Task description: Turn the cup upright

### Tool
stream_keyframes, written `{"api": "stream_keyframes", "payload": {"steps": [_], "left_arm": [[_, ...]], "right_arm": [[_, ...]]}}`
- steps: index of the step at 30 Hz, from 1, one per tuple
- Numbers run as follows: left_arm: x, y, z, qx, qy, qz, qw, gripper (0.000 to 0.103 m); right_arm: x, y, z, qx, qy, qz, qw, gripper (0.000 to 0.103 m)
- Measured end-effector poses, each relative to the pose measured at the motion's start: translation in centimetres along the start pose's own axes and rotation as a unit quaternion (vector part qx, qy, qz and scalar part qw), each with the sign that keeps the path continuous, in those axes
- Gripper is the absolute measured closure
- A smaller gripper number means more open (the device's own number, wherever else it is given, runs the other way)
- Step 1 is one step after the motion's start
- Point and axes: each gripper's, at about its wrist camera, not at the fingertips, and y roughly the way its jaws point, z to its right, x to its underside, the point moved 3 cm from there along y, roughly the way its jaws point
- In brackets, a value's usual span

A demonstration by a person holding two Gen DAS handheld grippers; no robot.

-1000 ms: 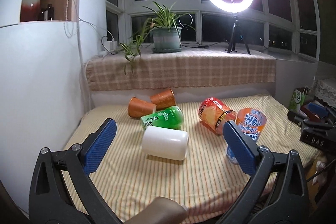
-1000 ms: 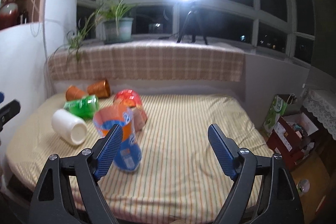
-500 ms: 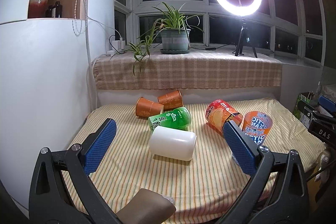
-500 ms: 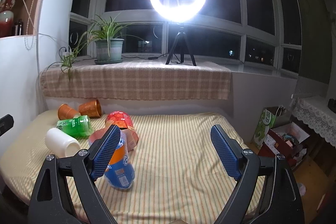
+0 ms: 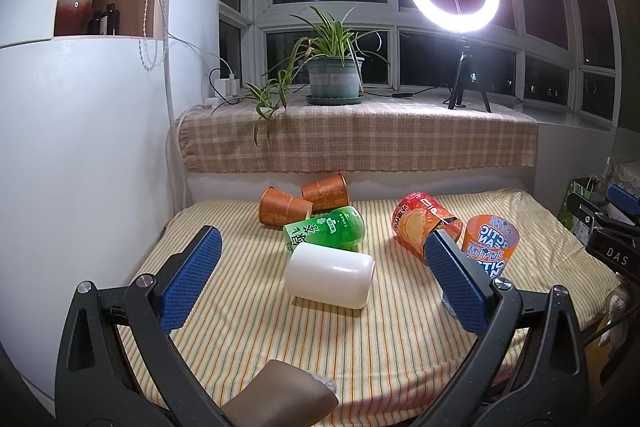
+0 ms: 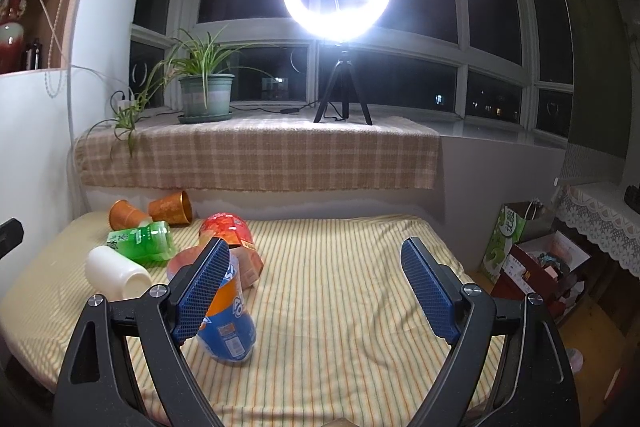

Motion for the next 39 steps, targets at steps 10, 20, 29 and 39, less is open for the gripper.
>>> {"api": "stream_keyframes", "payload": {"steps": [10,20,29,39], "left_arm": [[-0.08,0.01,-0.10,0.000,0.000,0.000,1.0000,0.000],[-0.38,-0.14,-0.25,-0.002,-0.001,0.004,1.0000,0.000],[-0.38,-0.25,-0.21,-0.004,0.000,0.004,1.0000,0.000],[-0.35,-0.16,-0.30,-0.005,0.001,0.002,1.0000,0.000]], "right_arm": [[-0.06,0.00,0.00,0.001,0.001,0.000,1.000,0.015],[-0.09,0.03,-0.07,0.001,0.001,0.000,1.000,0.015],[-0.08,0.07,-0.09,0.000,0.001,-0.001,1.000,0.015],[0.08,0.00,-0.20,-0.003,-0.003,-0.004,1.000,0.015]]}}
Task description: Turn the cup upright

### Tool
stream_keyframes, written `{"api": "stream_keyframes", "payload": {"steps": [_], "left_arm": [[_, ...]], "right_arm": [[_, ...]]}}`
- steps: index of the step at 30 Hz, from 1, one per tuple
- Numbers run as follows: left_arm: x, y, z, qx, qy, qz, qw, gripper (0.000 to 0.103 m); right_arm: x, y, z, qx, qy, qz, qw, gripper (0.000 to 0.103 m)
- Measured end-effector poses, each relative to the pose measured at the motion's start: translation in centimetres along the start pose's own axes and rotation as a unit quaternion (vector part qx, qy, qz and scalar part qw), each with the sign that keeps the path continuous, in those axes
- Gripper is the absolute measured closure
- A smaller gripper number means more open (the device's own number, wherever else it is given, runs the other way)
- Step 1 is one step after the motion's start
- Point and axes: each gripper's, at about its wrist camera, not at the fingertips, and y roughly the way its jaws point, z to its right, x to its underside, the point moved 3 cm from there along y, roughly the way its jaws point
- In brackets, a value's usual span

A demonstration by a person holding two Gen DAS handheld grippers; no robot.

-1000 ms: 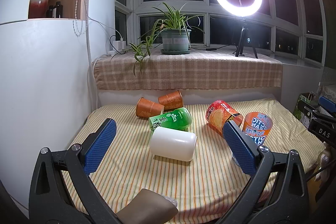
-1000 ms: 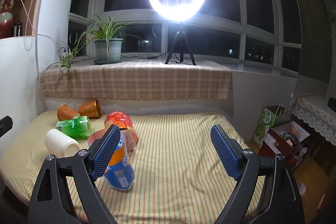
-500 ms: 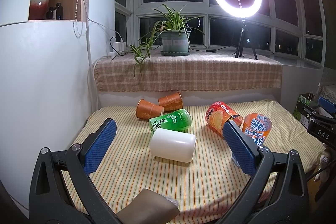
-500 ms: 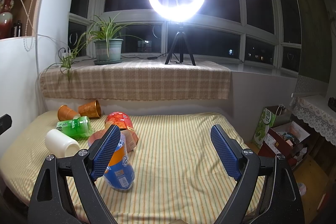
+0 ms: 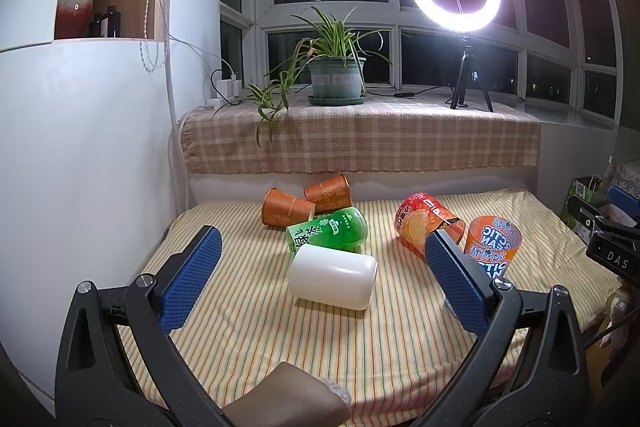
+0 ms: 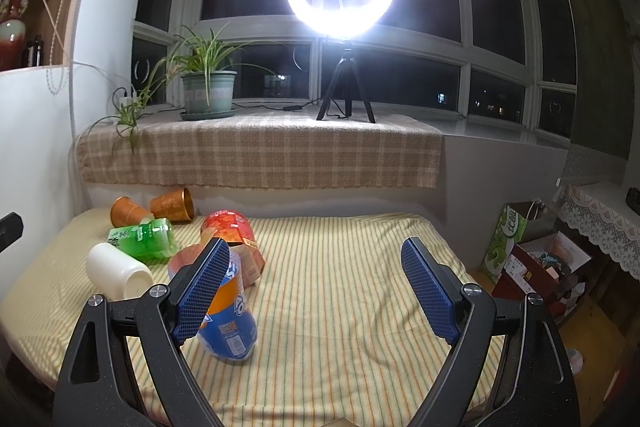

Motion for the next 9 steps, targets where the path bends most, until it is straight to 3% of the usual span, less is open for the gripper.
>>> {"api": "stream_keyframes", "payload": {"steps": [9], "left_arm": [[-0.05,0.05,0.02,-0.001,0.003,0.001,1.0000,0.000]], "right_arm": [[0.05,0.27,0.08,-0.002,-0.001,-0.004,1.000,0.015]]}}
